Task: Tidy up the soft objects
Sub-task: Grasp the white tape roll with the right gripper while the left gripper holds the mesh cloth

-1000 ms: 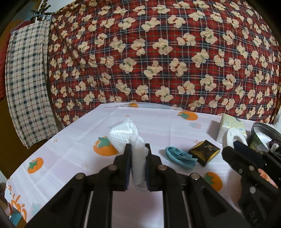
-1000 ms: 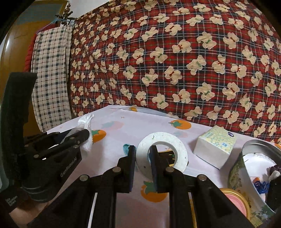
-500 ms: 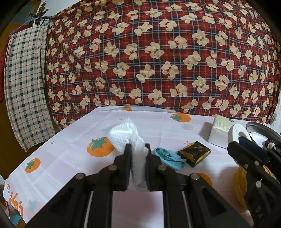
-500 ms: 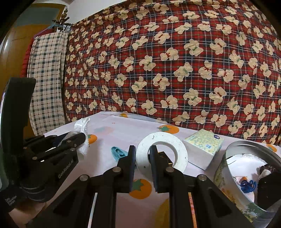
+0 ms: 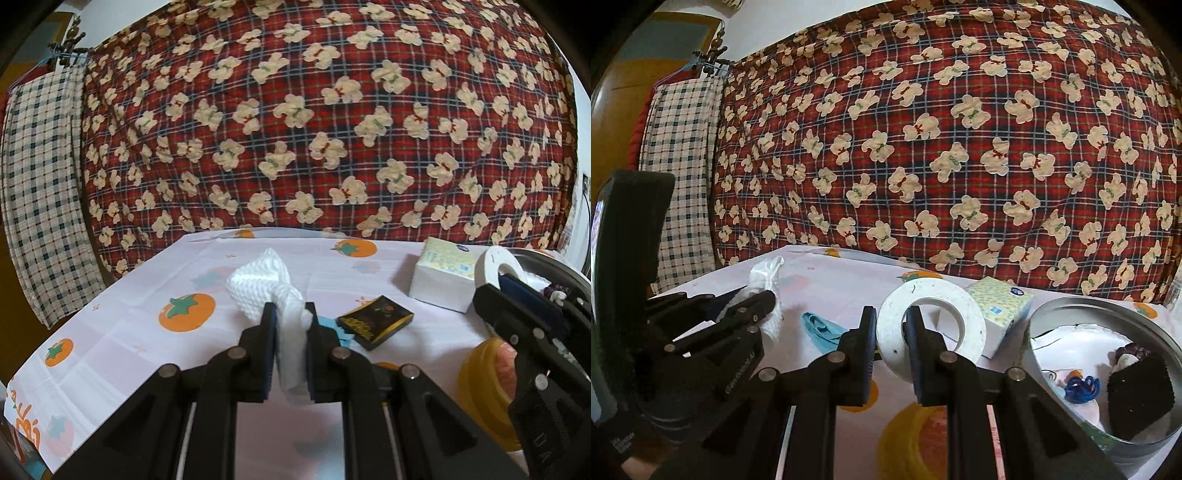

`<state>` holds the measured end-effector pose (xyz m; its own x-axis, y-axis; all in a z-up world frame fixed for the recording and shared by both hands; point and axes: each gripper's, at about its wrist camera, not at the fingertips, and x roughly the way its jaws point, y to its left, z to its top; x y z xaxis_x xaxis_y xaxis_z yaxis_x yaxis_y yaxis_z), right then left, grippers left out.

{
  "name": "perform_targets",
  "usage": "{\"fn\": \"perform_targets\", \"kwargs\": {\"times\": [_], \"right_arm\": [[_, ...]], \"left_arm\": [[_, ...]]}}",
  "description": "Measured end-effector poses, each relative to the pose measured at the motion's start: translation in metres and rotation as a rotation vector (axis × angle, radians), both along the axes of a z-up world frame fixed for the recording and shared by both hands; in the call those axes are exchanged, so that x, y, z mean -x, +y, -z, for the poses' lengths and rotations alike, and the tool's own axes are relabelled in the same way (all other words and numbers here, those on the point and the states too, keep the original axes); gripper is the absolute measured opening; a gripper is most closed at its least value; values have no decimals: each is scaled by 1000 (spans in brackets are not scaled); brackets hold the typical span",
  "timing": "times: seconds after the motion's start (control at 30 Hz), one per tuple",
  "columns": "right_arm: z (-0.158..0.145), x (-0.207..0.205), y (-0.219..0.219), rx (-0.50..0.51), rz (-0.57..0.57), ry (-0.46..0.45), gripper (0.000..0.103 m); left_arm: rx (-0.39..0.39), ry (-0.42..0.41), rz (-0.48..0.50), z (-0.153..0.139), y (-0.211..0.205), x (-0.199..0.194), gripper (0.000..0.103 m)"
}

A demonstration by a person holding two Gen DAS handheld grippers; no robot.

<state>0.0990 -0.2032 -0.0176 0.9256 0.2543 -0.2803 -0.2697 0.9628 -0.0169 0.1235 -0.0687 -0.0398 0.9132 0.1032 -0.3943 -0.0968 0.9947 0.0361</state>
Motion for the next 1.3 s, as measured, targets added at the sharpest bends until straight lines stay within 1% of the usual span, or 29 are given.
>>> {"fn": "perform_targets", "kwargs": {"times": [0.27, 0.5, 0.97, 1.17, 1.3], "right_arm": [[1, -1, -19, -21, 36, 11, 19], [1, 0, -32, -37, 60, 15, 19], [0, 3, -48, -55, 84, 14, 19], [0, 4, -58, -85, 92, 28, 19], [0, 6, -61, -87, 99, 26, 19]], "left_arm": [[-22, 3, 28, 0, -21, -1, 12], [-20, 13, 39, 0, -30, -4, 12], [-37, 1, 69, -1, -50, -2, 12], [-40, 2, 84, -1, -56, -3, 12], [-44, 1, 88, -2, -60, -2, 12]]}}
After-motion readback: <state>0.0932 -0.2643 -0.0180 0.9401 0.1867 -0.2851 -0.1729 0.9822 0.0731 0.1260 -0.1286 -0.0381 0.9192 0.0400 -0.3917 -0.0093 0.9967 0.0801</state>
